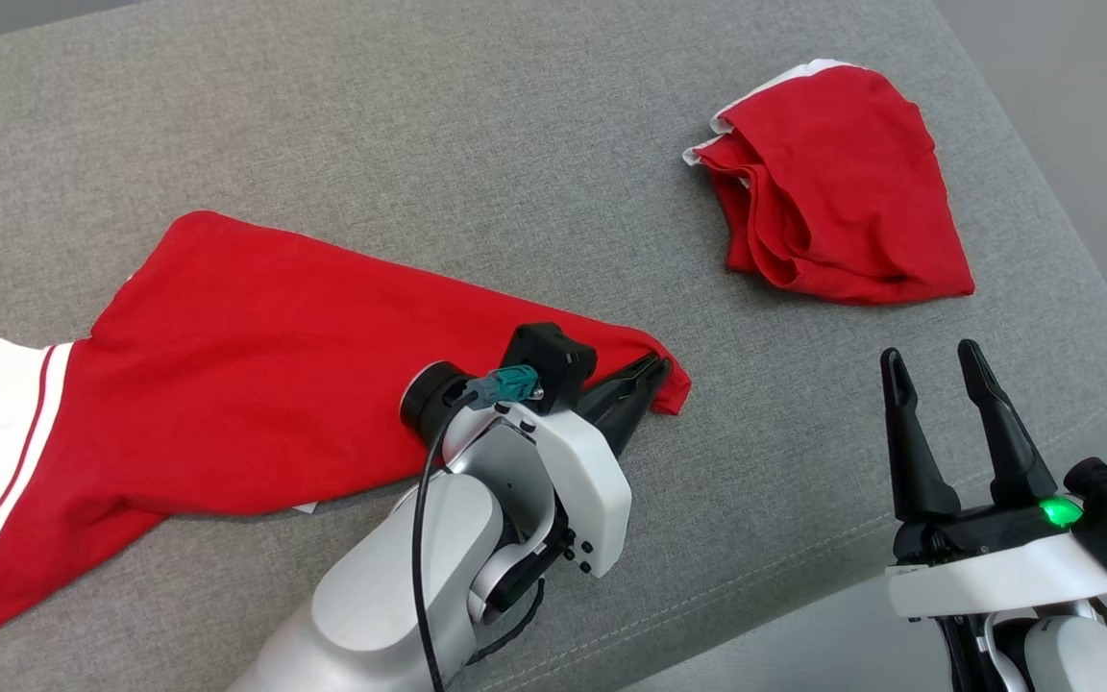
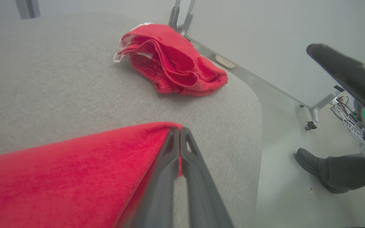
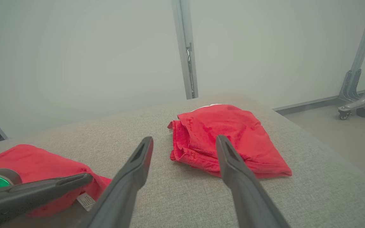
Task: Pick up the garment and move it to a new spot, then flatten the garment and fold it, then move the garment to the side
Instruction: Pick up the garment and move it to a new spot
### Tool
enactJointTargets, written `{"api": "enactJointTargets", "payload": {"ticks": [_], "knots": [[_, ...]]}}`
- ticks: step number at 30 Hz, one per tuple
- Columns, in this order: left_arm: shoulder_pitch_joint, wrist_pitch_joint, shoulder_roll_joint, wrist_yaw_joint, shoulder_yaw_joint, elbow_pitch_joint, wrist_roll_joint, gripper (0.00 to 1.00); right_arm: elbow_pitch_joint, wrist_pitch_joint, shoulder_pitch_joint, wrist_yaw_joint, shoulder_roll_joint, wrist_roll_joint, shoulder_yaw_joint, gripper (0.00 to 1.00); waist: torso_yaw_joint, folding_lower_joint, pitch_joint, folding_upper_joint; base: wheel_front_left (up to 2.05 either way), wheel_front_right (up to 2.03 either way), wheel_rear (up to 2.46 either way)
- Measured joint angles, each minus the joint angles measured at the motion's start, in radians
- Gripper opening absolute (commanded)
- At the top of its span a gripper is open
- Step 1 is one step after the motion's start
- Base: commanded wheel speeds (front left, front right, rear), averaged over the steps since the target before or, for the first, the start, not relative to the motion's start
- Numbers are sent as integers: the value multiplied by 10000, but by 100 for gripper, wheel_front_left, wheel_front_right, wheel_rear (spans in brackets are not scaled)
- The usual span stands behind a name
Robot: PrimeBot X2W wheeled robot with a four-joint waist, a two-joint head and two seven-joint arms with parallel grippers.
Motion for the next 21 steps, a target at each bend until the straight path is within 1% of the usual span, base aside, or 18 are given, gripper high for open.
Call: {"api": "enactJointTargets", "payload": {"ticks": [1, 4, 9, 10, 12, 14, 16, 19, 21], "knots": [[-3, 0, 2, -4, -96, 79, -119, 100, 19, -2, -1, 0, 6, 0, -6, 100, -8, 0, 29, 0, 0, 0, 0], [-143, -186, -8, -31, -349, 88, -291, 100, 79, -2, -12, 0, 8, 0, -69, 100, 130, 0, 13, 0, 0, 0, 0], [-432, -573, 25, -15, -311, -370, -288, 100, 94, -4, -106, 0, -25, -4, -146, 100, 560, 0, -163, 0, 0, 0, 0], [-431, -639, 79, 8, -267, -499, -288, 100, 107, -4, -114, 0, -50, -4, -153, 100, 663, 0, -211, 0, 0, 0, 0], [-422, -809, 341, 188, -104, -832, -236, 100, 134, -4, -150, 0, -81, -10, -184, 100, 881, 0, -324, 0, 0, 0, 0], [-393, -1028, 740, 570, 199, -1231, -77, 100, 151, -4, -200, 0, -155, -13, -211, 100, 1106, 0, -453, 0, 0, 0, 0], [-322, -1231, 1275, 1099, 573, -1657, 153, 100, 176, -13, -200, 0, -261, -21, -240, 100, 1347, 0, -593, 0, 0, 0, 0], [59, -1499, 2063, 1906, 1325, -2368, 337, 100, 280, -15, -198, 0, -362, -29, -295, 100, 1723, 0, -800, 0, 0, 0, 0], [452, -1680, 2541, 2307, 1873, -2838, 324, 100, 303, -15, -198, 0, -408, -31, -324, 100, 1991, 0, -923, 0, 0, 0, 0]]}}
